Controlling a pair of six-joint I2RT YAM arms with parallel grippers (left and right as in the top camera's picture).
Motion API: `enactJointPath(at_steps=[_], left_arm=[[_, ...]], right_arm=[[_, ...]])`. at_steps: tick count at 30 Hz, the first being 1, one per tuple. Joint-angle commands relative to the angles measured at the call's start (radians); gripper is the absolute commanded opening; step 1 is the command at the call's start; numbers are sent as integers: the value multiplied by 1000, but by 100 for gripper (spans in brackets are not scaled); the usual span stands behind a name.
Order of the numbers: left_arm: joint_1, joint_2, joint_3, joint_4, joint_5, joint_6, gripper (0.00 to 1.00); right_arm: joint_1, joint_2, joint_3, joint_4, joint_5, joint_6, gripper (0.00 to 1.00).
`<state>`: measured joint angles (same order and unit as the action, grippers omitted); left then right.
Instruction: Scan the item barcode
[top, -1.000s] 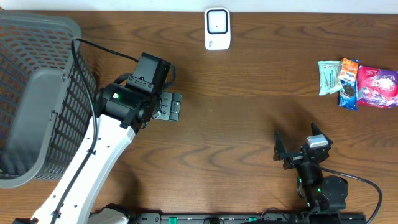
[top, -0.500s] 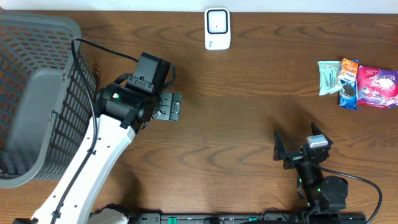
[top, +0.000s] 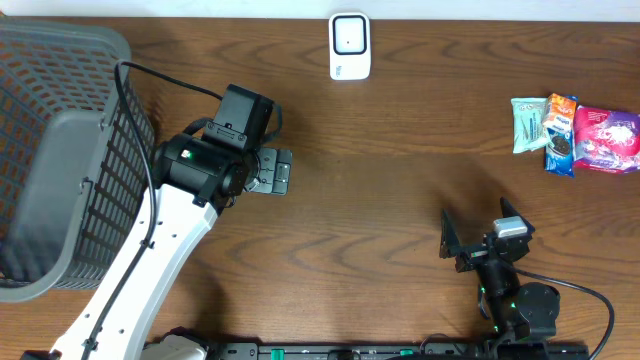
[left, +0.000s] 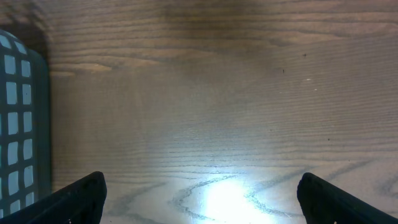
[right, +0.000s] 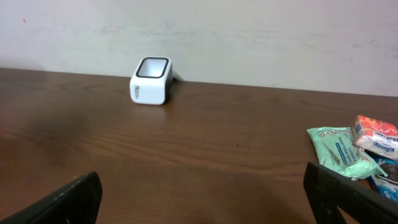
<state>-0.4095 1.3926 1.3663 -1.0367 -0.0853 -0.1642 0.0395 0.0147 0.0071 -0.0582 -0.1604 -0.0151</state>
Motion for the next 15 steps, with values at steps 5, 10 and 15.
enactJointPath(at_steps=[5,10,15], left_arm=[[0,3,-2,-2,-9,-13,98],[0,3,-2,-5,-9,-13,98],[0,10,-3,-10,-9,-13,98]], right_arm=[[-8,-8,-2,-4,1,3,99],[-8,-8,-2,-4,1,3,99],[-8,-8,-2,-4,1,3,99]])
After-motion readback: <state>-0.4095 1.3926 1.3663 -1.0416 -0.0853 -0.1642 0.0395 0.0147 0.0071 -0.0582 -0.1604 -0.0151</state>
